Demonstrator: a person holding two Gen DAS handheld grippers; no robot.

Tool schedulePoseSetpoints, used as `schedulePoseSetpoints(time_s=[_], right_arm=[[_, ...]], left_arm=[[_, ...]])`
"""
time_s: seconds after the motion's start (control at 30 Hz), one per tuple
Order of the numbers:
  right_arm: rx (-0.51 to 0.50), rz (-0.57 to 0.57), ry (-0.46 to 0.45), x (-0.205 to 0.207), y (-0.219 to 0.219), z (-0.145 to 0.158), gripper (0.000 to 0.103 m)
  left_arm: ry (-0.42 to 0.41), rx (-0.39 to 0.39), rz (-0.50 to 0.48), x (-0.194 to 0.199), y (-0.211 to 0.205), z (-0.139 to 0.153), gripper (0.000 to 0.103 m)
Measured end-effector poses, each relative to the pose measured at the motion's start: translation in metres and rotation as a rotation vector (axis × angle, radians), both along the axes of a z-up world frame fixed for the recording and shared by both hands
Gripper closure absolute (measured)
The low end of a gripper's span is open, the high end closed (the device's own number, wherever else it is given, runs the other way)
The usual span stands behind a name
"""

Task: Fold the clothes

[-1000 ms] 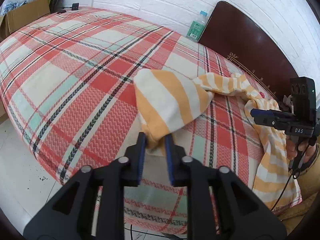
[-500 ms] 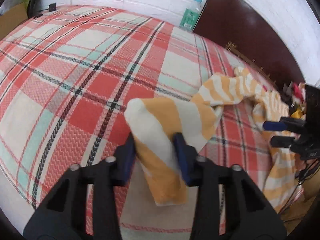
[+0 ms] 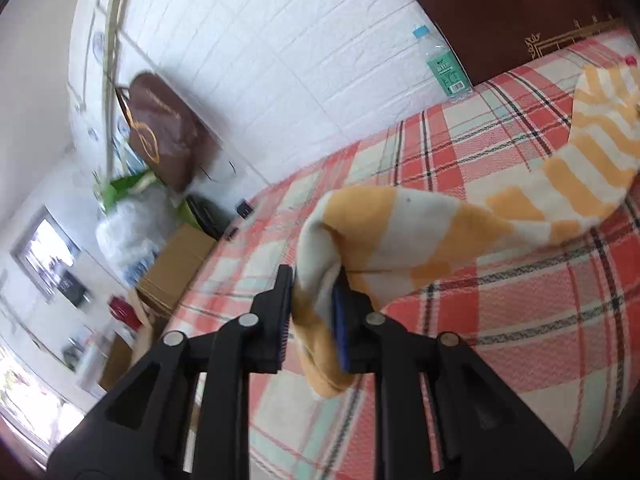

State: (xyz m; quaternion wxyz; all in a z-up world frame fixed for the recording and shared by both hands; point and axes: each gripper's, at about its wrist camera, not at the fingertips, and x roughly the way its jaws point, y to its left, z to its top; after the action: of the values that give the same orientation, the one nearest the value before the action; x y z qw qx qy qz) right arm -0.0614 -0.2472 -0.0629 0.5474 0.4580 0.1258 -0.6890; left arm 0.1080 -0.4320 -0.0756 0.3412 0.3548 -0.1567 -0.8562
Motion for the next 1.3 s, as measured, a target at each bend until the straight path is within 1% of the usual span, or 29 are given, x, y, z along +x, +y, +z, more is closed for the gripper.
schedulePoseSetpoints(time_s=[0.1,0.13,0.17,0.23,0.27,0.3,0.37,0.4,0.5,0.53,0.6,0.7,0.73,0.8,0.83,0.87,0.9,0.93,0.97,1.0,1.03,1.1,1.13,1.2,1.27,1.3], right_arm=[[0.006,0.003,0.001,0.001,0.003,-0.002,0.054],[0.006,0.003,0.004,0.001,0.004,-0.002,0.054],[0.007,0.003,0.007,0.0,0.005,-0.002,0.054],[0.003,-0.002,0.003,-0.002,0.006,-0.002,0.054],[0.001,-0.004,0.0,-0.003,0.006,-0.002,0.054],[-0.001,-0.006,-0.004,-0.003,0.006,-0.003,0.054],[-0.006,-0.009,-0.012,-0.005,0.006,-0.004,0.053],[-0.008,-0.01,-0.017,-0.005,0.006,-0.005,0.053],[-0.013,-0.008,-0.03,-0.004,0.006,-0.007,0.052],[-0.015,-0.006,-0.034,-0.003,0.007,-0.008,0.052],[-0.013,-0.003,-0.039,-0.002,0.006,-0.009,0.052],[-0.008,-0.006,-0.05,-0.001,0.007,-0.013,0.052],[-0.009,-0.007,-0.053,0.0,0.008,-0.014,0.052],[-0.009,-0.009,-0.056,0.001,0.01,-0.015,0.052],[-0.01,-0.011,-0.057,0.001,0.012,-0.016,0.052],[-0.012,-0.012,-0.059,0.002,0.013,-0.016,0.052],[-0.014,-0.016,-0.062,0.002,0.015,-0.016,0.052],[-0.016,-0.019,-0.066,0.002,0.016,-0.017,0.052],[-0.018,-0.021,-0.069,0.002,0.017,-0.017,0.051],[-0.017,-0.022,-0.07,0.002,0.018,-0.018,0.05],[-0.016,-0.023,-0.071,0.002,0.019,-0.018,0.049],[-0.014,-0.022,-0.072,0.003,0.021,-0.02,0.049],[-0.013,-0.022,-0.074,0.003,0.023,-0.02,0.049],[-0.013,-0.026,-0.08,0.003,0.026,-0.022,0.049],[-0.016,-0.028,-0.088,0.002,0.028,-0.024,0.049],[-0.018,-0.028,-0.09,0.002,0.029,-0.024,0.049]], left_arm=[[0.092,0.396,0.079,0.016,-0.035,-0.017,0.079],[0.125,0.53,0.108,0.022,-0.047,-0.023,0.075],[0.169,0.628,0.131,0.032,-0.055,-0.027,0.072],[0.271,0.78,0.162,0.055,-0.066,-0.032,0.049],[0.324,0.856,0.167,0.068,-0.071,-0.034,0.045],[0.357,0.909,0.17,0.076,-0.071,-0.036,0.042],[0.399,0.99,0.173,0.085,-0.068,-0.04,0.034],[0.42,1.031,0.175,0.089,-0.066,-0.042,0.027],[0.483,1.152,0.18,0.103,-0.06,-0.048,0.027],[0.486,1.153,0.168,0.103,-0.055,-0.046,0.027],[0.472,1.106,0.125,0.091,-0.04,-0.032,0.027],[0.41,0.954,0.101,0.058,-0.021,-0.013,0.027],[0.386,0.904,0.103,0.048,-0.017,-0.008,0.027],[0.34,0.811,0.138,0.024,-0.015,-0.002,0.027],[0.318,0.782,0.16,0.013,-0.016,-0.001,0.027],[0.297,0.771,0.192,0.005,-0.019,-0.003,0.027],[0.287,0.768,0.223,0.001,-0.022,-0.006,0.027],[0.283,0.769,0.252,-0.001,-0.026,-0.01,0.031],[0.278,0.773,0.277,-0.004,-0.032,-0.015,0.041],[0.272,0.78,0.299,-0.006,-0.039,-0.02,0.072],[0.284,0.803,0.313,-0.002,-0.046,-0.023,0.092],[0.338,0.863,0.337,0.015,-0.058,-0.027,0.093],[0.37,0.878,0.347,0.024,-0.062,-0.027,0.094],[0.454,0.897,0.34,0.048,-0.065,-0.023,0.094],[0.533,0.964,0.308,0.073,-0.064,-0.025,0.093],[0.546,0.991,0.309,0.082,-0.062,-0.029,0.093]])
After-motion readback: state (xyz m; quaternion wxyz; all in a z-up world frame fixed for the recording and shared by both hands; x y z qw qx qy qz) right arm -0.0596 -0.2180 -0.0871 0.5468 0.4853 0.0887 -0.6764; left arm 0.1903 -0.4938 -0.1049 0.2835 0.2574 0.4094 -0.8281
